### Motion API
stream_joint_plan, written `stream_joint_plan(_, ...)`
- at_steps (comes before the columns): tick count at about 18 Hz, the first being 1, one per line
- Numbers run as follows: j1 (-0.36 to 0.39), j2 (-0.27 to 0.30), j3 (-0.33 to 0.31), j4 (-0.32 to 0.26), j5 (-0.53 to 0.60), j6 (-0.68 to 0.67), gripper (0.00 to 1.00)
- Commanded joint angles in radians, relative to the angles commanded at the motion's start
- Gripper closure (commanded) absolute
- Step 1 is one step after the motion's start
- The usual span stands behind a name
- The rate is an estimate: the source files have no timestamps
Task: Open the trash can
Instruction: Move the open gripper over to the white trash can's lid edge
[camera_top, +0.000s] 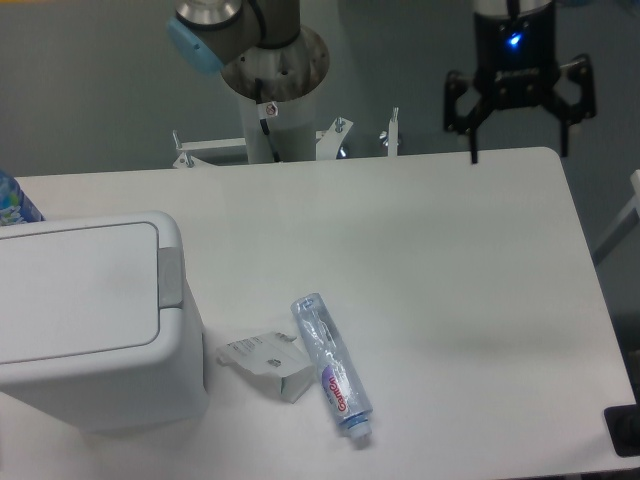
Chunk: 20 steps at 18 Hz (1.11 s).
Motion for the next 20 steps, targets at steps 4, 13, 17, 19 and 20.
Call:
stream_joint_plan(4,-0.104,0.000,-0.009,-0.006,-0.008,-0.242,0.00)
stream_joint_plan(13,-0.307,-0.072,-0.014,-0.017,-0.128,-0.623,0.00)
stream_joint_plan(17,-0.309,-0.080,-0.017,-0.017,-0.235,-0.659,0.00)
stream_joint_plan(19,-0.312,-0.087,-0.021,-0.015,-0.271,-0.686,0.00)
stream_joint_plan(20,-0.318,-0.092,-0.021,-0.015,-0.284,-0.698,0.00)
